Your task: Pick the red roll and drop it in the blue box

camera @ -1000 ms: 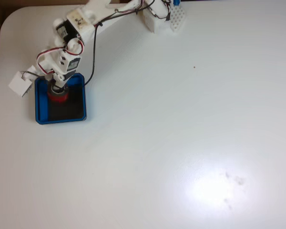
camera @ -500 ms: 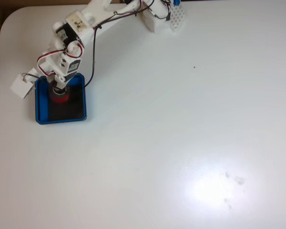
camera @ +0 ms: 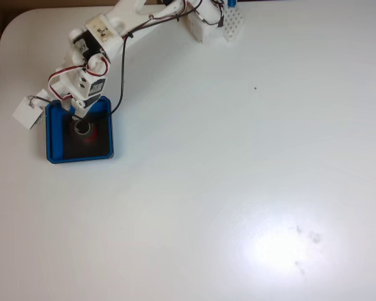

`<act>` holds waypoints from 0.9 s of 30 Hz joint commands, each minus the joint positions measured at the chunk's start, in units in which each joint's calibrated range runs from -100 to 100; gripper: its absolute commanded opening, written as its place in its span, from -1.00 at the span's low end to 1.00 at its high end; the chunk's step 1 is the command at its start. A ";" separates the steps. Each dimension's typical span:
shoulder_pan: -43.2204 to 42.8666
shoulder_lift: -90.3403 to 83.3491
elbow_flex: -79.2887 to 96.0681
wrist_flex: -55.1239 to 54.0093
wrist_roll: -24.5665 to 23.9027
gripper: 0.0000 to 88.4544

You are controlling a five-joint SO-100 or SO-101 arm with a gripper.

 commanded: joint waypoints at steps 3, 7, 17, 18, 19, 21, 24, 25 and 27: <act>0.87 -5.59 -0.48 -0.45 -0.25 -0.79; 0.87 -12.44 4.10 -1.19 -0.25 -0.79; 0.28 -35.35 23.69 -1.36 -0.34 -0.78; 0.09 -37.36 25.40 -1.36 -0.34 -0.78; -0.11 -39.37 27.19 -1.36 -0.34 -0.78; -0.30 -43.71 30.88 -1.36 -0.34 -0.78; -1.28 -50.82 36.72 -1.36 -0.34 -0.78; -1.67 -53.16 38.87 -1.44 -0.34 -0.78; -1.96 -57.01 43.73 -3.01 -0.34 -0.78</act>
